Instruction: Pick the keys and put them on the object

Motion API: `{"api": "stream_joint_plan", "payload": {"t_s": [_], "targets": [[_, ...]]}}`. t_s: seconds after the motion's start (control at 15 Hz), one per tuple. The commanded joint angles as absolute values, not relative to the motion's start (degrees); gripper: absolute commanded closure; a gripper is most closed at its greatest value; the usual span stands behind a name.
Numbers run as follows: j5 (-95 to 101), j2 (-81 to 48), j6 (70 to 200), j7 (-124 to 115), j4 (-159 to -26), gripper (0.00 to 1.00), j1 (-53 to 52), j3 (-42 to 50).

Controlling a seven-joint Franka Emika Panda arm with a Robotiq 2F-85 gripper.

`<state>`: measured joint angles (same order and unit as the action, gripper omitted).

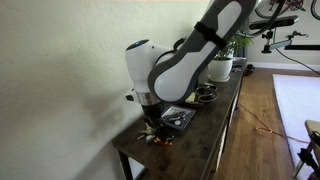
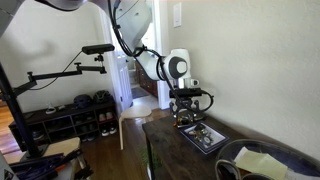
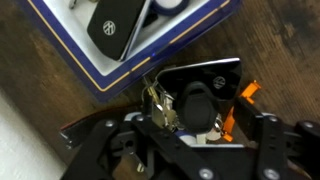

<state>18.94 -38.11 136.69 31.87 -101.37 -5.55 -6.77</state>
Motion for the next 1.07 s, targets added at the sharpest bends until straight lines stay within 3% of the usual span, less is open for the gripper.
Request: {"api": "stream_joint_plan", "payload": {"t_s": [0.0, 0.4, 0.53, 1.0], "targets": [[20.47, -37.89, 136.85, 32.89, -100.85, 0.48, -5.49, -6.69], [20.63, -36.68, 137.6, 32.59, -101.9, 0.88, -5.45, -6.5], [20.92, -36.09, 137.83, 32.01, -102.57, 0.95, -5.57, -6.21], [22.0, -31.49, 139.31, 30.47, -106.94, 0.91, -5.67, -5.67]]}}
